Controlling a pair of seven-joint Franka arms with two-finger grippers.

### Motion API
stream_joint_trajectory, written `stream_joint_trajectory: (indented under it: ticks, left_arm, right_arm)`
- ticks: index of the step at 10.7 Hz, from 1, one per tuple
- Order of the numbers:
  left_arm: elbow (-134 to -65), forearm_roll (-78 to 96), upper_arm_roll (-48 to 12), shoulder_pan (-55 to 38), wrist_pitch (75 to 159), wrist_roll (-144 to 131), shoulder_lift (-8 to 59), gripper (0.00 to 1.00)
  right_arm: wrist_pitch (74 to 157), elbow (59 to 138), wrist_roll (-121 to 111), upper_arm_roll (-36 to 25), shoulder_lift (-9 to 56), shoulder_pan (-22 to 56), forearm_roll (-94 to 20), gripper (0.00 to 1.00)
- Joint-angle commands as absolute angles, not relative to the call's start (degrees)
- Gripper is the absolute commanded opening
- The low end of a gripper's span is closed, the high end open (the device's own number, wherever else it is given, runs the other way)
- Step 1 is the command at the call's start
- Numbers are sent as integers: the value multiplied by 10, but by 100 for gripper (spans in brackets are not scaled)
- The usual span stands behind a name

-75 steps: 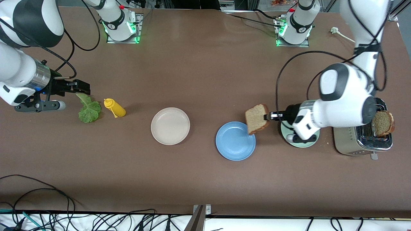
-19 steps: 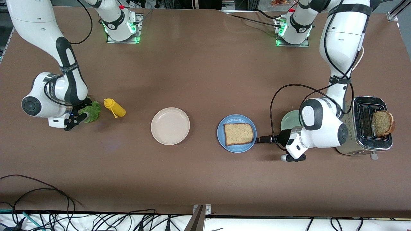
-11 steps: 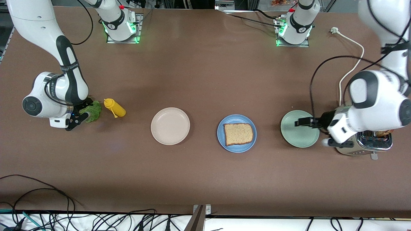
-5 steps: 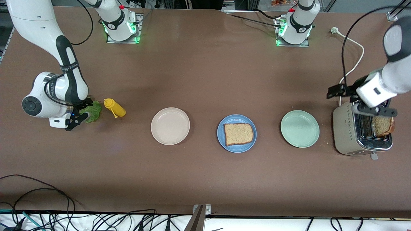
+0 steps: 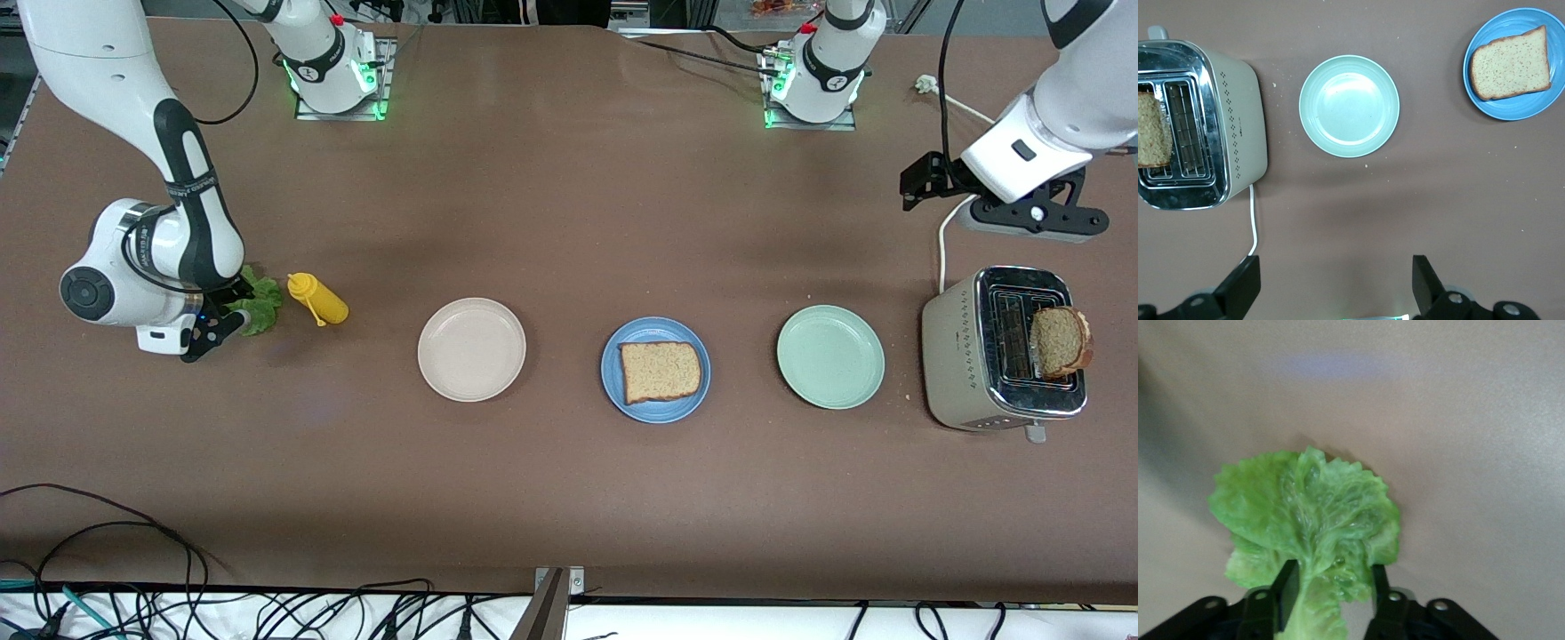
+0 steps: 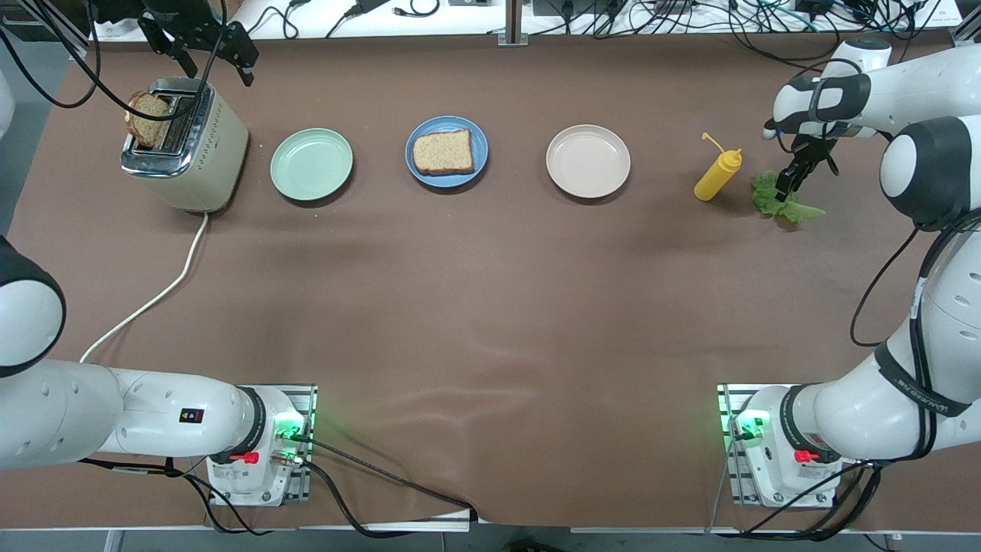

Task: Make sandwich in blue plate with both arms
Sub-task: 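Release the bread and raise the left gripper while the right gripper grasps lettuce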

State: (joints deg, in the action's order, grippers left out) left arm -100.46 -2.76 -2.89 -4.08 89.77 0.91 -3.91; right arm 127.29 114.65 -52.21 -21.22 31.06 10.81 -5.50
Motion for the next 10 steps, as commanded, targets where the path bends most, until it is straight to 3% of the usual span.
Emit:
stream_joint_trajectory:
  ticks: [1,4,6,8,10]
  left_arm:
    - [-968,-67,-39,-30,864,7,-44,100]
    - [-929,-59,-31,-4,860,11,-22,100]
    - [-929,-6,18,-13,856,11,-24,100]
    - [-929,5,31,-24,852,10,-25,100]
    - [-922,1,29,-22,847,13,-24,100]
  right_arm:
    - [1274,1148,-534,-210,312,102,-69,0]
    - [1272,1148,-534,-209,311,102,-69,0]
    - [1269,1148,-534,-210,310,102,-69,0]
    - [1261,1142,-534,-210,306,102,-69,0]
    - [1204,1103,-534,-211,305,101,-69,0]
